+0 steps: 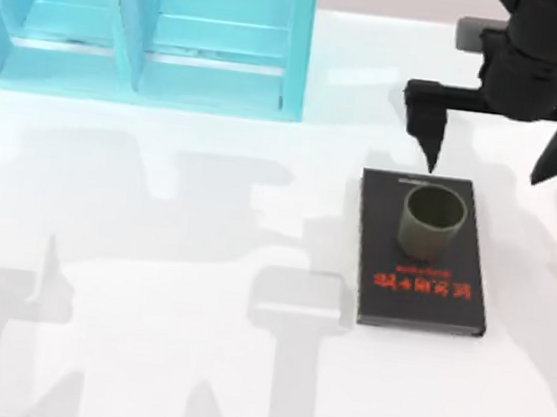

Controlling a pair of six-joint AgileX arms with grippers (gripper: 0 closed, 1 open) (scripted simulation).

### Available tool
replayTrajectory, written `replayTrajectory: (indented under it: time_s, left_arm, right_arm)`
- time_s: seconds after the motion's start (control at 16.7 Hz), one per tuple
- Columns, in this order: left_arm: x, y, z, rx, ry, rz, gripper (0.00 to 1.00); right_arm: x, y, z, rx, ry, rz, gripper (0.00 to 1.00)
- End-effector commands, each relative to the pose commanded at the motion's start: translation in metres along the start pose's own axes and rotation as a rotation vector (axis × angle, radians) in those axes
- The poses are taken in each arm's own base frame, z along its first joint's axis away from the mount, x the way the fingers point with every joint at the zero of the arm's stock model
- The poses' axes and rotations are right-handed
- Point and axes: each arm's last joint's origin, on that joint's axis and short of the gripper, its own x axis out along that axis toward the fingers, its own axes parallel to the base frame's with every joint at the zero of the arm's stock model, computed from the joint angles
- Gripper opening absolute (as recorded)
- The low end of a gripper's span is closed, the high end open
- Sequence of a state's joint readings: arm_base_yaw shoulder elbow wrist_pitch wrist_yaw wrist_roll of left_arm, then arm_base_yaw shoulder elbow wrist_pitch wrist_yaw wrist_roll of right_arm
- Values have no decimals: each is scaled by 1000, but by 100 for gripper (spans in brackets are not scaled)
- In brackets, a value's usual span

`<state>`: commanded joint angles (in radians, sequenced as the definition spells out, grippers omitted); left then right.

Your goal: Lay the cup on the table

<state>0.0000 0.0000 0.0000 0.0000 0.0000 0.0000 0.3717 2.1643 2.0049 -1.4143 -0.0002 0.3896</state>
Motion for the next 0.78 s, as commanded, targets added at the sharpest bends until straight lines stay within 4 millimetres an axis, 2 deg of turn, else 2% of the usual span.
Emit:
replayTrajectory:
  time_s: [0.36, 0.48, 0.72, 0.78]
  left_arm:
    - [0, 0, 0, 0, 0, 0, 100]
    - [0, 0, 0, 0, 0, 0, 100]
    - [0, 0, 0, 0, 0, 0, 100]
    - [0, 0, 0, 0, 0, 0, 100]
  right_arm:
    - [71, 0, -1, 0, -4, 2, 100]
    - [80, 0, -2, 0, -4, 1, 100]
    - [81, 0, -2, 0, -4, 1, 100]
    - [81, 0, -2, 0, -4, 1, 92]
